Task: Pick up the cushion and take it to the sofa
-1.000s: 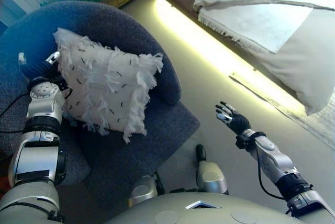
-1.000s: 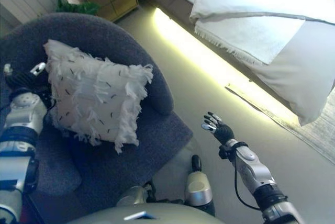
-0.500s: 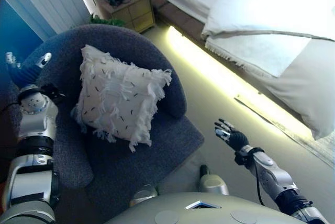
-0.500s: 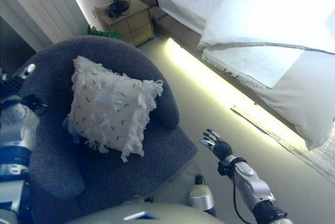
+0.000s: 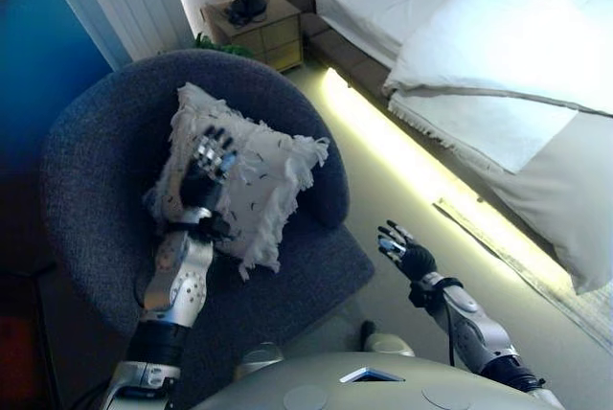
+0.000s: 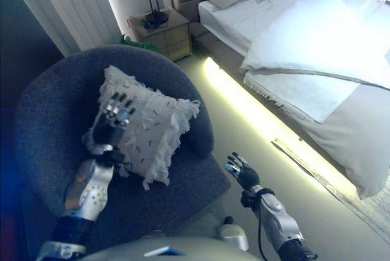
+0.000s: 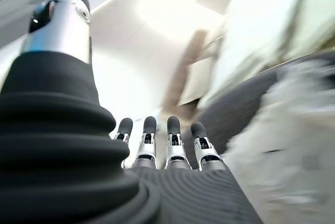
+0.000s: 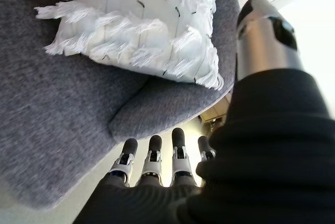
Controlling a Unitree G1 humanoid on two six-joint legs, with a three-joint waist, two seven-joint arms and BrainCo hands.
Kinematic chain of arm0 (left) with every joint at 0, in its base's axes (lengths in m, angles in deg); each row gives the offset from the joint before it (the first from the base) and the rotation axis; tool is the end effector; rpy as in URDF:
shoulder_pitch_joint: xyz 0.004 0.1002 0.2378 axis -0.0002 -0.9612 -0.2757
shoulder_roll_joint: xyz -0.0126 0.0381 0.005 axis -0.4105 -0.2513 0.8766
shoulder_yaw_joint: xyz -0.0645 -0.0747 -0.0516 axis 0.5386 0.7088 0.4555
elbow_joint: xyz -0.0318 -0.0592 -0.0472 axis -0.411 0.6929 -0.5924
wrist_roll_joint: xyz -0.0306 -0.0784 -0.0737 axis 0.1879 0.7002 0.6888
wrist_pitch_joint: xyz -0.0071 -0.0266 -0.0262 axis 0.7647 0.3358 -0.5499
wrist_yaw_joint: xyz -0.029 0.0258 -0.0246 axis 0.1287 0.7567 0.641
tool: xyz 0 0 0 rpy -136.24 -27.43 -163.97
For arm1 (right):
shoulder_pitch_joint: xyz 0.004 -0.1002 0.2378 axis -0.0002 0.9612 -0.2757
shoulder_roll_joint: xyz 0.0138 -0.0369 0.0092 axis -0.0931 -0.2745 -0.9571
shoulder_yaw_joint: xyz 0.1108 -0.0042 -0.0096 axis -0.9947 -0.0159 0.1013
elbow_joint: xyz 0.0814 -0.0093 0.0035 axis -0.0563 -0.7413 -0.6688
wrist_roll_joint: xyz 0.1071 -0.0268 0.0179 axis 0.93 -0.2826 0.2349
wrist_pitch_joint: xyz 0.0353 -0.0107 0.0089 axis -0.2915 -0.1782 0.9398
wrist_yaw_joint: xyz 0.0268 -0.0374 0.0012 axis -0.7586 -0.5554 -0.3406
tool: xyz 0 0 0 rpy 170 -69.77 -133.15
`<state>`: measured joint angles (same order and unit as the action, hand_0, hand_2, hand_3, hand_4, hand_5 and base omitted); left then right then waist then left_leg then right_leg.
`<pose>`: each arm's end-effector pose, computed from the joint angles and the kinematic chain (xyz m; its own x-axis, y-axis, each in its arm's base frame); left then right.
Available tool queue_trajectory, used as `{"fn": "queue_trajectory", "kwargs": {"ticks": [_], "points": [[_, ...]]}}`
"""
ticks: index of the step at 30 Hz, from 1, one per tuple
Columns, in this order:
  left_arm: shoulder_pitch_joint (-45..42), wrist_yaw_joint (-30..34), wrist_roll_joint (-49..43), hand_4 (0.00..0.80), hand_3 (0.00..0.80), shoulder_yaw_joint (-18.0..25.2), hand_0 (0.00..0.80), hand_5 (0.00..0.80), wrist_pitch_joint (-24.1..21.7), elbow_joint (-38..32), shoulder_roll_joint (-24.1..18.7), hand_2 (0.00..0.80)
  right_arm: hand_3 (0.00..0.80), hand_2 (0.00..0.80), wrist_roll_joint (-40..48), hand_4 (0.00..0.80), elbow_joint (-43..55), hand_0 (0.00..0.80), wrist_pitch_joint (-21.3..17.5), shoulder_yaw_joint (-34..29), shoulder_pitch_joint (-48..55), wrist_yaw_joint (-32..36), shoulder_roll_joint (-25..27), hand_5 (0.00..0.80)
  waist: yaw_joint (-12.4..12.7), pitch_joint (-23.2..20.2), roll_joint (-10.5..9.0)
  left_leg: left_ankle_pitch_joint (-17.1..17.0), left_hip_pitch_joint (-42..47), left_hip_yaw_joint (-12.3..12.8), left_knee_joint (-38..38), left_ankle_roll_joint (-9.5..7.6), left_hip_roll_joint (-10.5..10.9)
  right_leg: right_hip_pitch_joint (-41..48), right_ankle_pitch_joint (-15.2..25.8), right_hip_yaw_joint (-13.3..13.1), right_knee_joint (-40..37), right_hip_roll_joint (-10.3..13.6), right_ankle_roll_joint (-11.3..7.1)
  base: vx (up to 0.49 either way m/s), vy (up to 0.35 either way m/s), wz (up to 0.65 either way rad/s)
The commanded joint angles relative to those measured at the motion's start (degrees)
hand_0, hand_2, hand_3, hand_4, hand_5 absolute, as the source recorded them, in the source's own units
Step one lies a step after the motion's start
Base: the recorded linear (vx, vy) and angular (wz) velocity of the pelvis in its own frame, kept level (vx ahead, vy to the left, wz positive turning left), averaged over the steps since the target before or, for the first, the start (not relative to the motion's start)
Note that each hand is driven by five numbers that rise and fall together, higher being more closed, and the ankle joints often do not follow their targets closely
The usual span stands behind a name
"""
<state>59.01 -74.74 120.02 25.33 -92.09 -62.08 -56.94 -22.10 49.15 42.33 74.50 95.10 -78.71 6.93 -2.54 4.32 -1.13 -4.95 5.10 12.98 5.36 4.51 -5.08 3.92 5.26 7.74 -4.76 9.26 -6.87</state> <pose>0.1857 0.2055 0.0112 0.9944 -0.0965 -0.0423 0.0692 0.9009 -0.4285 0.1454 -0.1898 -0.0487 0.8313 0.2380 -0.5023 -0.0530 0.9335 0.3547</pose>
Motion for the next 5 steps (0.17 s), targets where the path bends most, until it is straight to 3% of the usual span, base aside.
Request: {"fn": "queue_trajectory", "kwargs": {"ticks": [1, 3, 5], "points": [[-0.24, 3.53, 3.59, 0.000, 0.000, 1.19, 0.000, 0.000, -1.48, -0.42, -3.31, 0.000, 0.000, 0.000, 2.83, 0.000, 3.51, 0.000, -4.53, -0.81, -1.29, 1.17, -2.07, 0.000, 1.29, 1.32, -3.33, 9.35, -0.50, 0.97, -7.29, -4.40, 2.04, -0.23, -2.94, 1.62, 5.27, 3.57, -3.22, 0.007, -0.066, 0.00], [-1.48, 3.71, 4.89, 0.000, 0.000, 0.98, 0.000, 0.000, -1.45, 0.19, -3.58, 0.000, 0.000, 0.000, 3.31, 0.000, 3.66, 0.000, -5.11, -1.06, -0.97, 1.41, -2.03, 0.000, 1.56, 1.60, -3.53, 9.36, -0.97, 0.85, -7.87, -4.51, 1.94, -0.14, -3.04, 1.77, 5.44, 3.46, -3.10, 0.002, -0.070, 0.02], [-1.85, 3.10, -0.02, 0.000, 0.000, 1.18, 0.000, 0.000, -2.66, 0.46, -4.29, 0.000, 0.000, 0.000, 4.19, 0.000, 4.03, 0.000, -5.13, -1.27, -1.07, 1.03, -1.75, 0.000, 1.78, 1.73, -3.72, 9.43, -1.13, 0.63, -8.19, -4.55, 1.82, 0.02, -3.22, 2.03, 5.49, 3.32, -2.89, 0.006, -0.056, 0.04]]}}
